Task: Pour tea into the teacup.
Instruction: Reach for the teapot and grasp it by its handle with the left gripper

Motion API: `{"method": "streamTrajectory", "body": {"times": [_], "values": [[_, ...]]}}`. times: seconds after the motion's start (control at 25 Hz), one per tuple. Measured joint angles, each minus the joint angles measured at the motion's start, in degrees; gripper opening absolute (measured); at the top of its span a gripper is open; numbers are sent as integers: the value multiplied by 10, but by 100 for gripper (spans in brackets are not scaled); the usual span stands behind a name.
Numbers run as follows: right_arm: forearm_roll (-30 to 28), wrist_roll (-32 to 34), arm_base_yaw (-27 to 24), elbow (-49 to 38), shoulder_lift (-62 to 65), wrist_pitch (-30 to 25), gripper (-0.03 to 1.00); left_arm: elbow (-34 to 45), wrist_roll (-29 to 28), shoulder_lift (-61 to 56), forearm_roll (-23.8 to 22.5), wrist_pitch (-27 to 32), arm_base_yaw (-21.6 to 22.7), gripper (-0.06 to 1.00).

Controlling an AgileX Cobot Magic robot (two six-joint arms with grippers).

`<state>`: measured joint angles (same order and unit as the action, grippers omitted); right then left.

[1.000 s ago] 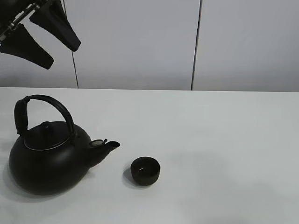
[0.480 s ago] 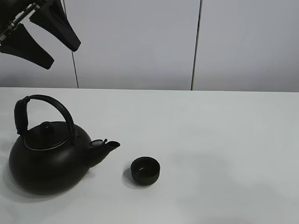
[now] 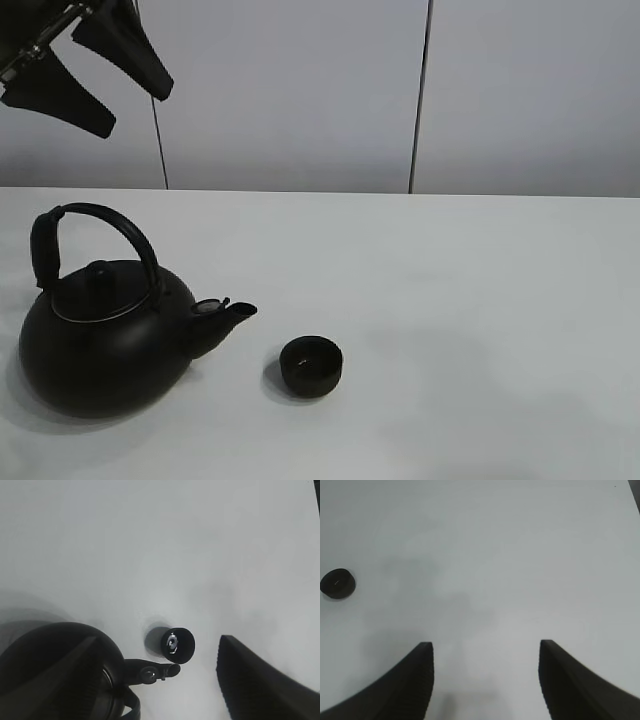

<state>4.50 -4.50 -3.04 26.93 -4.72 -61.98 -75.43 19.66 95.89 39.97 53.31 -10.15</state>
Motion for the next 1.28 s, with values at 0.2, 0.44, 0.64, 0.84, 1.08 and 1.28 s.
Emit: {"method": "streamTrajectory", "body": {"times": [0.2,0.44,0.64,0.84,1.08,1.28], "values": [[0,0,0,0,0,0,42,0,7,0,-16,3,0,48],[0,0,0,0,0,0,42,0,9,-36,-23,-40,4,47],[0,0,0,0,0,0,42,0,16,-117,-79,-119,4,46],[0,0,0,0,0,0,42,33,-28,-236,-204,-209,-34,45],[0,0,0,0,0,1,42,195,-171,-376,-396,-335,-92,45],[0,0,0,0,0,1,42,390,-261,-447,-554,-495,-104,45]]}}
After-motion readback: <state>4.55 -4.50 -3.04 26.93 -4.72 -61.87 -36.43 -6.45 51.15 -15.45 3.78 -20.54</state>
